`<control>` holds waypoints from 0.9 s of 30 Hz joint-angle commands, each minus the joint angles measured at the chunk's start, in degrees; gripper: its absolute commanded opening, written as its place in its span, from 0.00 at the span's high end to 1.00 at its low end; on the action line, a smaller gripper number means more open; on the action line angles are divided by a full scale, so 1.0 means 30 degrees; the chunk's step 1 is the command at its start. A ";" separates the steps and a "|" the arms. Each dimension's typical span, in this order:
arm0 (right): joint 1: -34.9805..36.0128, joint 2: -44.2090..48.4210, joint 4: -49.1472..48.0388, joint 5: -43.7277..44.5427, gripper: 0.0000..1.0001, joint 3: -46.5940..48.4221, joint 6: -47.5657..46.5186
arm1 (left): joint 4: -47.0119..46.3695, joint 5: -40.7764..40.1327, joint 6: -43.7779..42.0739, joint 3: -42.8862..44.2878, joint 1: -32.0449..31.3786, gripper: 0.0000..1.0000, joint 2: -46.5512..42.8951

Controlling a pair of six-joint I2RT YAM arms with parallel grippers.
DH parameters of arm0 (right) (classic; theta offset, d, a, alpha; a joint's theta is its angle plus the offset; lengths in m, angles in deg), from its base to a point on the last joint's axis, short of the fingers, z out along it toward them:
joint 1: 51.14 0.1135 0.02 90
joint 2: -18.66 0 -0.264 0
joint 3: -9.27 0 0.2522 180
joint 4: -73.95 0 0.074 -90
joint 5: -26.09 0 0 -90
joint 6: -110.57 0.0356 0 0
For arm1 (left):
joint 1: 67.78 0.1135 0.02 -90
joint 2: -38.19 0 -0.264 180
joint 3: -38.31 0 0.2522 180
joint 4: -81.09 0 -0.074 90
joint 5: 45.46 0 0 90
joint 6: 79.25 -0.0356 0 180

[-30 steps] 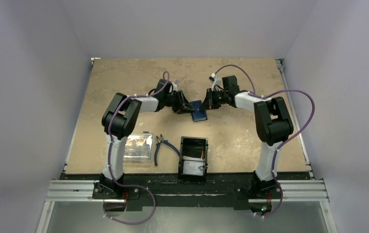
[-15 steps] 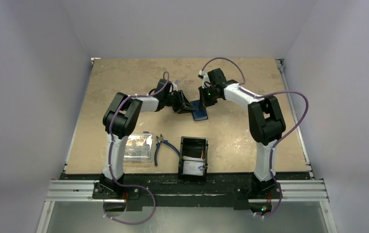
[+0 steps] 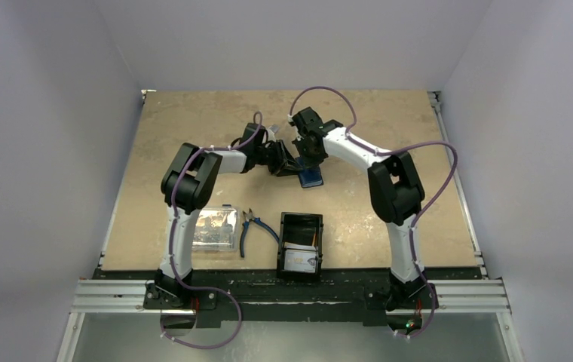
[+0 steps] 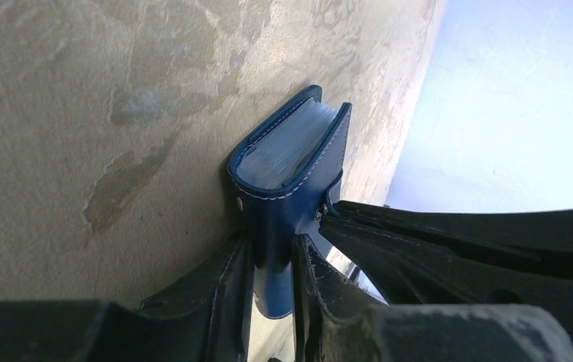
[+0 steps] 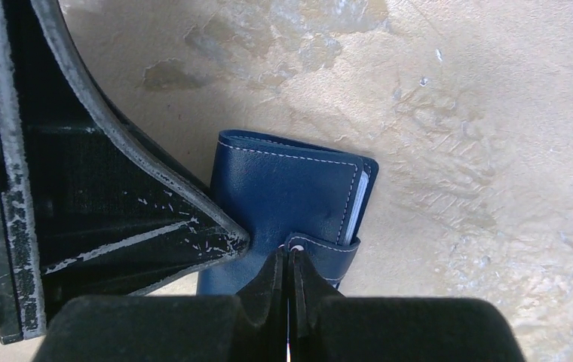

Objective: Put the credit cards into the card holder
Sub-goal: Close the card holder at the center of the board.

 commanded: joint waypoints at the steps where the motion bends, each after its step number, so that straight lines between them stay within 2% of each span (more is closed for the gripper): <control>1: 0.2528 -0.3571 0.0901 -0.3571 1.00 -0.1219 0.1699 | -0.4082 0.1778 0.1771 0.1098 -0.1292 1.00 0.0471; 4: 0.2729 -0.4111 0.0015 -0.4591 1.00 -0.1175 0.2535 | -0.4714 0.2006 0.2235 0.0952 -0.1292 1.00 0.0651; 7: 0.2692 -0.4227 -0.2103 -0.8121 0.98 -0.2013 0.3702 | -0.5452 0.2293 0.2709 0.0691 -0.1292 1.00 0.0745; 11: 0.2641 -0.4777 -0.4235 -0.9388 0.95 -0.2810 0.5176 | -0.5884 0.2481 0.3031 0.0513 -0.1292 1.00 0.0749; 17: 0.3049 -0.5987 -0.5130 -0.9295 0.88 -0.3244 0.5632 | -0.5994 0.2717 0.3068 0.0573 -0.1292 1.00 0.0749; 27: 0.4295 -0.8881 -0.5681 -0.6462 0.87 -0.4413 0.5175 | -0.6330 0.2749 0.3210 0.0514 -0.1292 1.00 0.0918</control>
